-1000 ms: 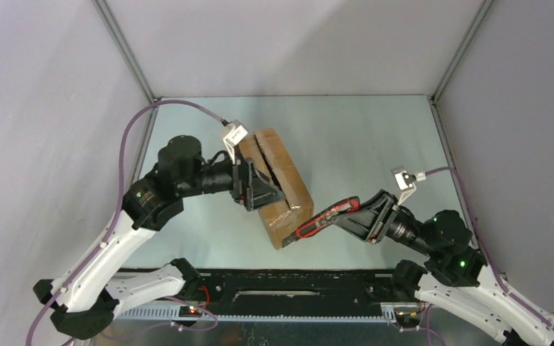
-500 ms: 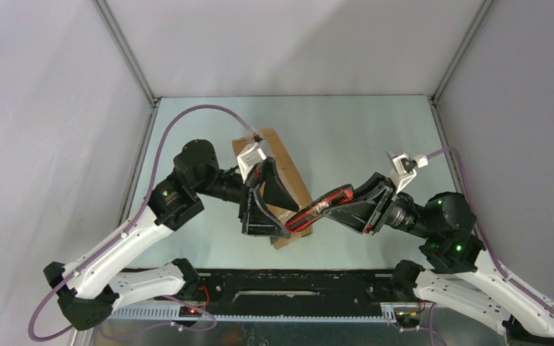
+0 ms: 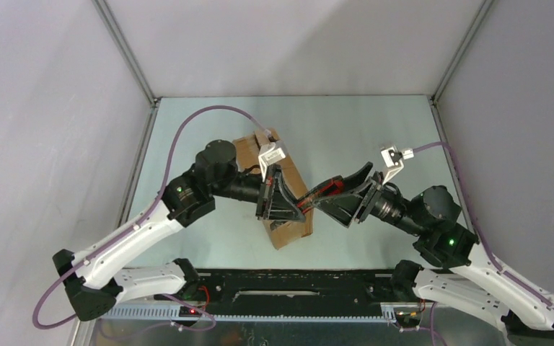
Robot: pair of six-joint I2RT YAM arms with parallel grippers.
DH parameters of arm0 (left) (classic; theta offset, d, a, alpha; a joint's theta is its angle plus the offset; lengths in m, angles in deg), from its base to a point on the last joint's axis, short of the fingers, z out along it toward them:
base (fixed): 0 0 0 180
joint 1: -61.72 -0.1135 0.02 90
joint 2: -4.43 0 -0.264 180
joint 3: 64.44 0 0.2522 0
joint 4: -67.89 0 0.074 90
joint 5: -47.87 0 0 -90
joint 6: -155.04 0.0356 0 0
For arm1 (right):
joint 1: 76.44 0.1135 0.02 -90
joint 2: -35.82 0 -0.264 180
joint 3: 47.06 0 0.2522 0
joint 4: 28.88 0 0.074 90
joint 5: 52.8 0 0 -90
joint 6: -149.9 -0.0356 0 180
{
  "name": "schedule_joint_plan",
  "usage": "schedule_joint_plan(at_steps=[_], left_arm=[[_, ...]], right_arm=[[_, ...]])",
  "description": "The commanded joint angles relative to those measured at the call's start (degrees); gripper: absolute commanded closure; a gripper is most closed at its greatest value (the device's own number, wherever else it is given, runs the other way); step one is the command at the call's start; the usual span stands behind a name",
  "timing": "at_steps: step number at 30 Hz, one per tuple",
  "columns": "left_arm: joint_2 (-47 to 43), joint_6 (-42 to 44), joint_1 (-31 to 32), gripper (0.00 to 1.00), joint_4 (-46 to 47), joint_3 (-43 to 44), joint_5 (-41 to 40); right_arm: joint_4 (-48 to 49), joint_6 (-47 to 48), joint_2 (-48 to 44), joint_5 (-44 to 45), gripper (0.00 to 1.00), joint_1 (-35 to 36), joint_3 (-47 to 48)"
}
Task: Unpack the express box
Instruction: Adjust the knife.
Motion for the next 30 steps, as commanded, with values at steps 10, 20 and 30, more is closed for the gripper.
schedule_joint_plan(at_steps=[10,20,30], left_arm=[[-7.57,61.69,22.39,1.00,12.76,-9.95,-85.24],[-7.26,102.11,28.42,1.00,47.06,-27.55,-82.43],[-1.89,118.39,32.51,1.00,64.43,-32.67,-80.14]], right_arm=[[-17.00,-22.44,-2.69,21.51,0.01,1.68,3.47],[-21.62,-28.65,1.97,26.98,0.14,4.78,6.72],[-17.30,-29.66,7.69,28.55,0.23,7.25,6.28]])
